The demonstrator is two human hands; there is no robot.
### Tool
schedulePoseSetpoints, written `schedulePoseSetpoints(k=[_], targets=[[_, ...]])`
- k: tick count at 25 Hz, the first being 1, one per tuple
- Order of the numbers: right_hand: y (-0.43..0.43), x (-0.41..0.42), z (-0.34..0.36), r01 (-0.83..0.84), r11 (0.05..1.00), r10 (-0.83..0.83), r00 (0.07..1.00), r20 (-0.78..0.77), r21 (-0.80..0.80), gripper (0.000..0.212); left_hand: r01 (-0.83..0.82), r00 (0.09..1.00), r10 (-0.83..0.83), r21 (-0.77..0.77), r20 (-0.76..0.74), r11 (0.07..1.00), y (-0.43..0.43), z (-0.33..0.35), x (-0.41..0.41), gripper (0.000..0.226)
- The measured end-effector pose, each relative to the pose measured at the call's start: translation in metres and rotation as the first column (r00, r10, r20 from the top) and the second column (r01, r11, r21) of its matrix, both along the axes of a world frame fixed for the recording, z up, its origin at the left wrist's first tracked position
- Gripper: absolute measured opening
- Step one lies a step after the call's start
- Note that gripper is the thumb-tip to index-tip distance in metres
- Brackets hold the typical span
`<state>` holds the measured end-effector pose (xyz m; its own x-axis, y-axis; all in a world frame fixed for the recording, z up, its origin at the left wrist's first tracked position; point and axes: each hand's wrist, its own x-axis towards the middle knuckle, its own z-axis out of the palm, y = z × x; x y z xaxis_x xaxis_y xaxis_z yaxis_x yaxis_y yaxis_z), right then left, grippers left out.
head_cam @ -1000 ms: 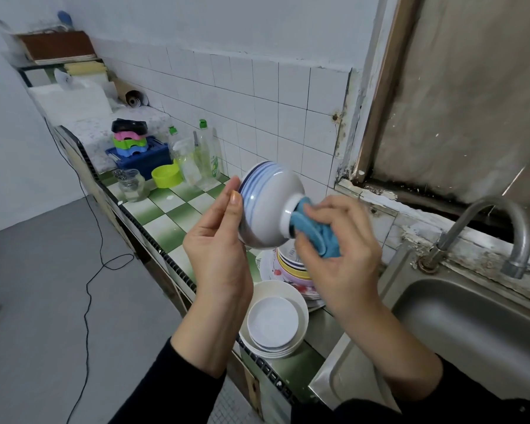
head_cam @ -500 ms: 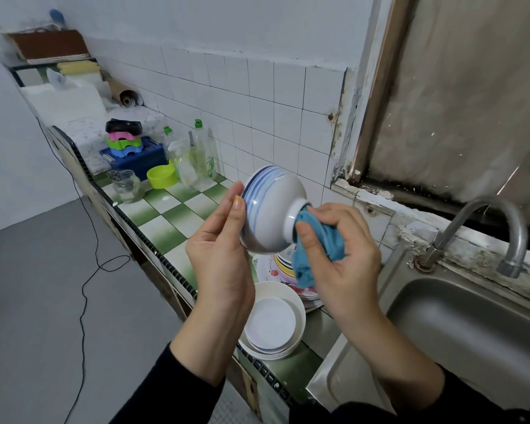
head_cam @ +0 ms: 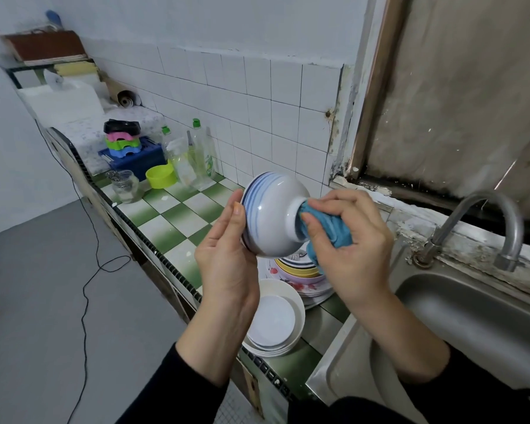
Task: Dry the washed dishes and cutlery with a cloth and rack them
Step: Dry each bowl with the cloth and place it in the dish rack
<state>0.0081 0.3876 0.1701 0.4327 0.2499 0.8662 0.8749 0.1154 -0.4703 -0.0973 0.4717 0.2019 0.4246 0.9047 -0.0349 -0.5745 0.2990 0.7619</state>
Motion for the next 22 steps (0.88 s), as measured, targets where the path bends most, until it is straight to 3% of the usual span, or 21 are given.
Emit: schedulePoseSetpoints(k=[5, 10, 14, 18, 22], targets=[[-0.004, -0.009, -0.016, -0.100, 0.989, 0.116, 0.980, 0.159, -0.105, 0.014, -0.038, 0.999, 0.037, -0.035, -0.007, 0.999, 0.015, 0.003, -0.002, 0.014], [0.004, 0.002, -0.011, -0.012, 1.000, 0.011, 1.000, -0.021, -0.027, 0.012, 0.022, 0.999, -0.023, -0.018, -0.046, 1.000, 0.004, -0.003, -0.001, 0.016], [-0.004, -0.012, -0.009, -0.172, 0.985, 0.172, 0.985, -0.030, -0.003, 0.015, 0.004, 0.999, -0.005, -0.028, -0.044, 1.000, 0.011, 0.002, -0.004, 0.016], [-0.004, -0.030, 0.000, -0.055, 0.984, 0.037, 0.994, 0.102, 0.172, 0.019, 0.076, 0.997, -0.077, -0.051, -0.012, 0.996, 0.000, 0.009, -0.002, 0.019], [0.011, -0.025, -0.013, 0.109, 0.962, -0.191, 0.924, 0.331, 0.251, 0.018, 0.298, 0.948, -0.285, -0.083, 0.142, 0.951, -0.014, 0.026, -0.002, 0.027]])
